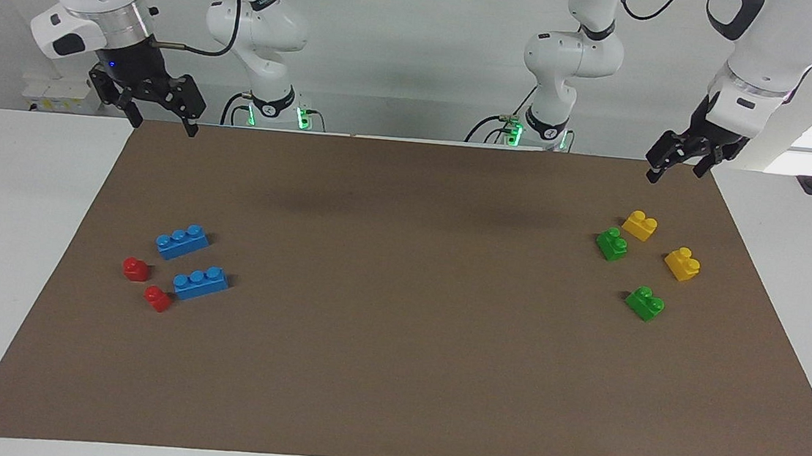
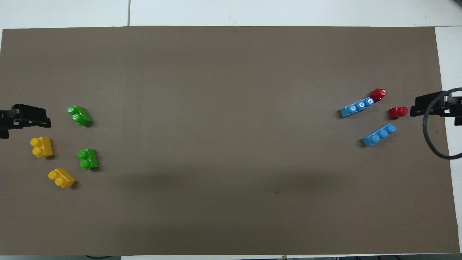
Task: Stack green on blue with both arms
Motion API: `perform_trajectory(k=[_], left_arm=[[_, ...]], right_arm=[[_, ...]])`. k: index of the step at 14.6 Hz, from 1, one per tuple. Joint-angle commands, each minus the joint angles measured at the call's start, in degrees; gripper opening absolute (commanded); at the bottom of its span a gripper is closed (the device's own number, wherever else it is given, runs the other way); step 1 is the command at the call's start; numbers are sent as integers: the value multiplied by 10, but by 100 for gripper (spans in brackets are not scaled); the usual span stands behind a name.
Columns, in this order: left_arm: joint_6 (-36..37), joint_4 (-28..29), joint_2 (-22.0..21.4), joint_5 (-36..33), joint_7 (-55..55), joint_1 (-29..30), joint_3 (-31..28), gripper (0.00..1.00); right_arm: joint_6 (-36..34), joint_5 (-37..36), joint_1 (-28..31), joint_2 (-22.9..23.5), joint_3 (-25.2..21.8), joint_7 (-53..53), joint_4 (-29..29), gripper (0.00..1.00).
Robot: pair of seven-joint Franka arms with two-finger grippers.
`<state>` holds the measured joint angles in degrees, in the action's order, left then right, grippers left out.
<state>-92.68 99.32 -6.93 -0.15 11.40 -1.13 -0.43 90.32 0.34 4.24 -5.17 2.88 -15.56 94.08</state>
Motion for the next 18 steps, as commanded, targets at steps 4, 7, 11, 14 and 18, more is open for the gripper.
perform_trajectory(k=[4, 7, 11, 14, 18], left_arm=[[-92, 101, -50, 8, 123, 9, -1, 100], [-104, 112, -47, 10, 129, 10, -1, 100], [-137, 124, -17, 13, 124, 22, -1, 100], [-160, 130, 6, 13, 121, 22, -1, 100], [-191, 130, 39, 30, 120, 36, -1, 100]], right_arm=[[19, 67, 41, 36, 1, -230, -6, 100], [0, 97, 56, 81, 1, -289, -37, 100], [-23, 187, 89, 177, 0, -382, -105, 99], [-23, 185, 89, 244, 1, -403, -148, 99], [11, 189, 88, 294, 1, -404, -166, 99]])
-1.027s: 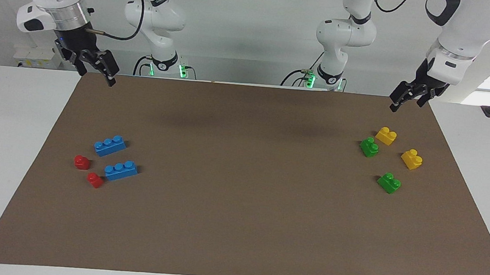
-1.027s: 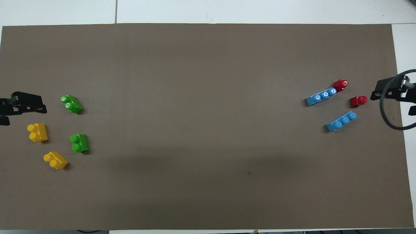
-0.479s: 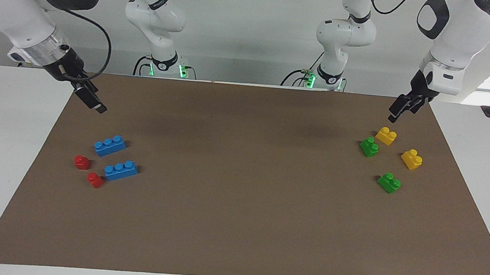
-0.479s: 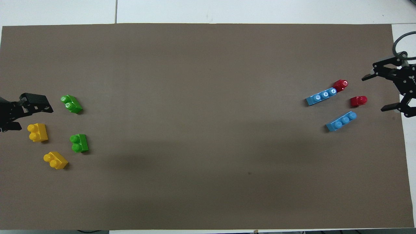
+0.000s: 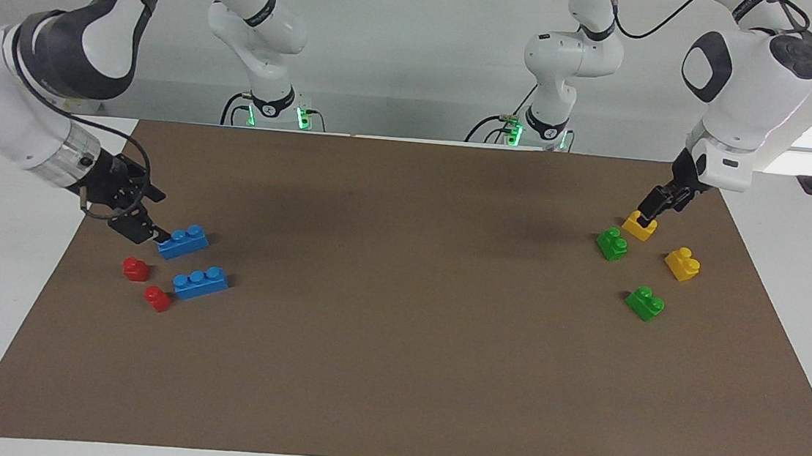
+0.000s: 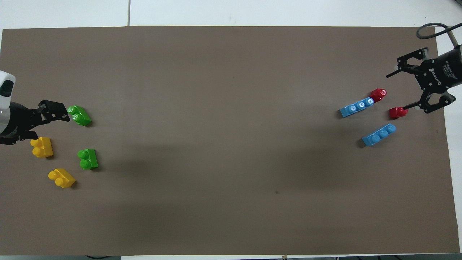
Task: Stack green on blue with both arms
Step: 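Move the left gripper to the green brick while the right gripper reaches the blue brick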
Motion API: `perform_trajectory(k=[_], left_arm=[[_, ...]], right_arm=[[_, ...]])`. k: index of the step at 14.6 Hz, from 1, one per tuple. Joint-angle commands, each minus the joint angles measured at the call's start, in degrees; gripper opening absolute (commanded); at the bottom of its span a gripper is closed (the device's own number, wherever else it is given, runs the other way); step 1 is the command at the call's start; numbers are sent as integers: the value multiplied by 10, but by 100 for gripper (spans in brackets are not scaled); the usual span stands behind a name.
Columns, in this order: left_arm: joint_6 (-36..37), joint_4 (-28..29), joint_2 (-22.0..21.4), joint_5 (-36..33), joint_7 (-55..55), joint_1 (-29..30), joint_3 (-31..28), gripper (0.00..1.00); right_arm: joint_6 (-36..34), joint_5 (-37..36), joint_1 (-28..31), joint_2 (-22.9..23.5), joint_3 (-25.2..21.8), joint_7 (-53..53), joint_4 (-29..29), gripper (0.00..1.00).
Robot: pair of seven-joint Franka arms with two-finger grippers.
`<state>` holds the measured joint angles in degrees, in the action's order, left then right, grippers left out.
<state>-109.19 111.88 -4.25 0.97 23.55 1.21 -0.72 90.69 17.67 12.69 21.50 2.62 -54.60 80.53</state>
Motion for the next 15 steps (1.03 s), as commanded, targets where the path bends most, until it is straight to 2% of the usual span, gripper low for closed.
perform_trajectory(k=[1, 4, 8, 15], left_arm=[[-35, 4, 20, 28, -1, 22, 2, 100], [-56, 4, 47, 32, -3, 27, 2, 100], [-86, -1, 91, 32, -1, 41, 2, 100], [-159, -8, 148, 32, 4, 60, 1, 99]], right_arm=[[10, 14, 4, 41, 4, -19, -32, 99], [22, 12, 21, 77, 4, -32, -33, 100], [53, 16, 14, 86, 5, -33, -28, 100], [97, 20, 17, 88, 5, -24, 26, 100]])
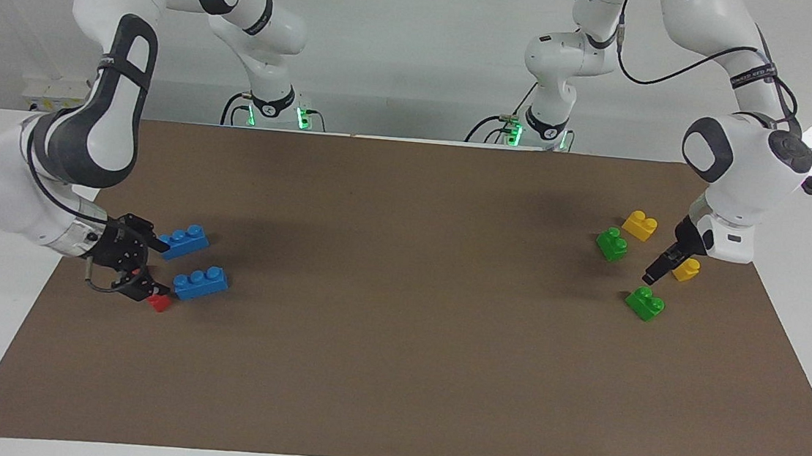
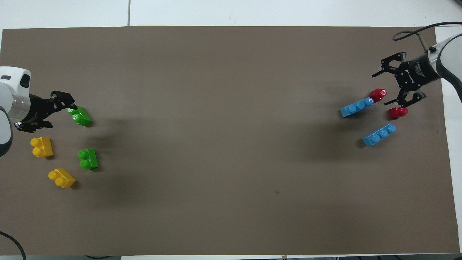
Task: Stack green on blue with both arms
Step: 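Move the left gripper to the green brick while the right gripper reaches the blue brick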
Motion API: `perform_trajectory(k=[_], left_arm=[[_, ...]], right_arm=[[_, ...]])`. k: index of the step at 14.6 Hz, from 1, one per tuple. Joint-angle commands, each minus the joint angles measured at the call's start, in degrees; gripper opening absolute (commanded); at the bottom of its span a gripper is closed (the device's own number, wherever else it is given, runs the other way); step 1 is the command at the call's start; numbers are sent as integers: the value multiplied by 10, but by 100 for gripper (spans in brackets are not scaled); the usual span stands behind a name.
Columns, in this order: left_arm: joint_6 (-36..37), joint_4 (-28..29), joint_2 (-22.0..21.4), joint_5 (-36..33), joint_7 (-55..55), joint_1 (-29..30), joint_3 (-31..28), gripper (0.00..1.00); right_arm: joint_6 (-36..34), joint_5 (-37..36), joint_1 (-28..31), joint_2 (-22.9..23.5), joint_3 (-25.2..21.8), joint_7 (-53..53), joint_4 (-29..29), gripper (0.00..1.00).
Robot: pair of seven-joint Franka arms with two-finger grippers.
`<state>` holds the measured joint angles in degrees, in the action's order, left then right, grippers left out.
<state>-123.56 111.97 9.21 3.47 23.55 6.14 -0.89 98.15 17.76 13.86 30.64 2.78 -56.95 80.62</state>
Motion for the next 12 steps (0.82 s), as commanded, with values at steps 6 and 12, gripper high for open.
perform_trajectory(k=[6, 12], left_arm=[[-14, -74, 93, 3, 7, 8, 3, 99], [-41, -79, 129, 3, 56, 9, 0, 98]], right_arm=[[86, 29, 5, -4, 4, 22, 79, 100], [138, 31, 2, -9, 5, 49, 129, 100]])
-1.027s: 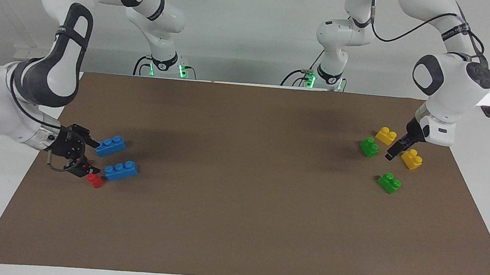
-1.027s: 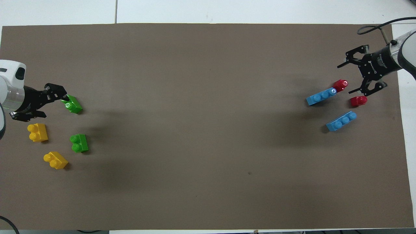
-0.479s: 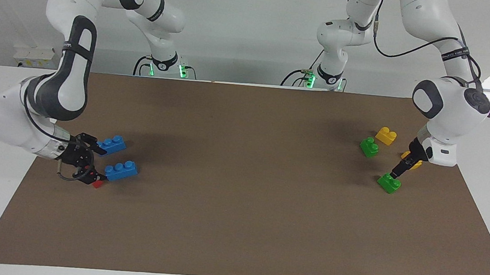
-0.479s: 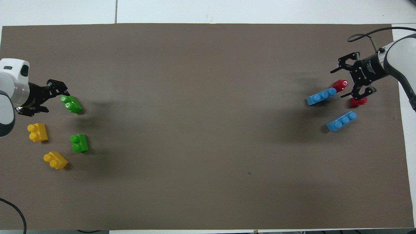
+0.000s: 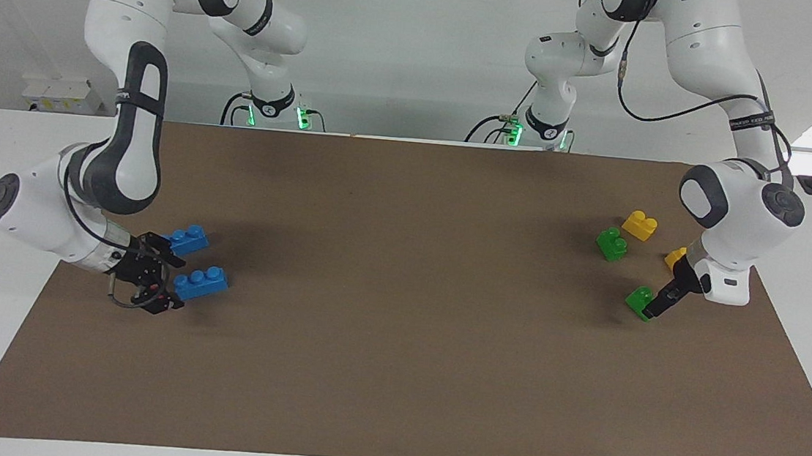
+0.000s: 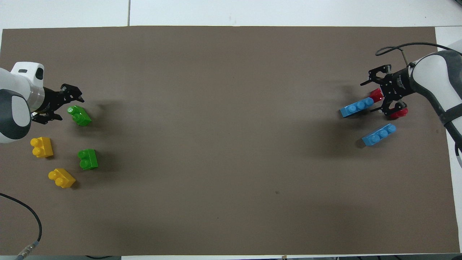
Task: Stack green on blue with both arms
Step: 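Close the left gripper on the green brick while the right gripper grasps the blue brick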
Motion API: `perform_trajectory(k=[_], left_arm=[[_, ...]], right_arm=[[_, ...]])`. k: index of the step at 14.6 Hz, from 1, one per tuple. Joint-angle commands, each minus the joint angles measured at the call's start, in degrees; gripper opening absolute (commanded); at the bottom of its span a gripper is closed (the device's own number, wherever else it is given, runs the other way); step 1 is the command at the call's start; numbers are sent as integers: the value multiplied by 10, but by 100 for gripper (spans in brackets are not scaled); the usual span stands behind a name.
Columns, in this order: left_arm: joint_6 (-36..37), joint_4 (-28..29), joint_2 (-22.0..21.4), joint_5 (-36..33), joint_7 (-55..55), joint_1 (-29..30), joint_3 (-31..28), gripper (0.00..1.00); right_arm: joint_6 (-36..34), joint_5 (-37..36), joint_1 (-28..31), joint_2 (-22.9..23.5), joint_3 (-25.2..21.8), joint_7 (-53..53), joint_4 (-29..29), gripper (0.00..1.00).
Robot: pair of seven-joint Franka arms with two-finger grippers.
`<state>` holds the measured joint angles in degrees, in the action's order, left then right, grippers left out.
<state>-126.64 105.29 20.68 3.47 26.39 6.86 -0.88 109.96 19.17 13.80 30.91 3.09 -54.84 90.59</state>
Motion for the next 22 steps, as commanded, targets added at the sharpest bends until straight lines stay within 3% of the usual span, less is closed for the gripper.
perform_trajectory(k=[1, 8, 13, 22], left_arm=[[-18, -11, 16, 1, 41, 2, 0, 98], [-62, 15, 26, -1, 44, 4, -1, 98], [-62, 19, 26, -2, 44, 3, -1, 94], [-62, 19, 26, -2, 44, 1, -1, 66]], right_arm=[[32, 17, 2, -12, 2, 32, 41, 100], [73, 22, 2, -15, 3, 38, 71, 100], [88, 25, 8, -16, 3, 50, 78, 94], [88, 27, 13, -16, 3, 60, 77, 72]])
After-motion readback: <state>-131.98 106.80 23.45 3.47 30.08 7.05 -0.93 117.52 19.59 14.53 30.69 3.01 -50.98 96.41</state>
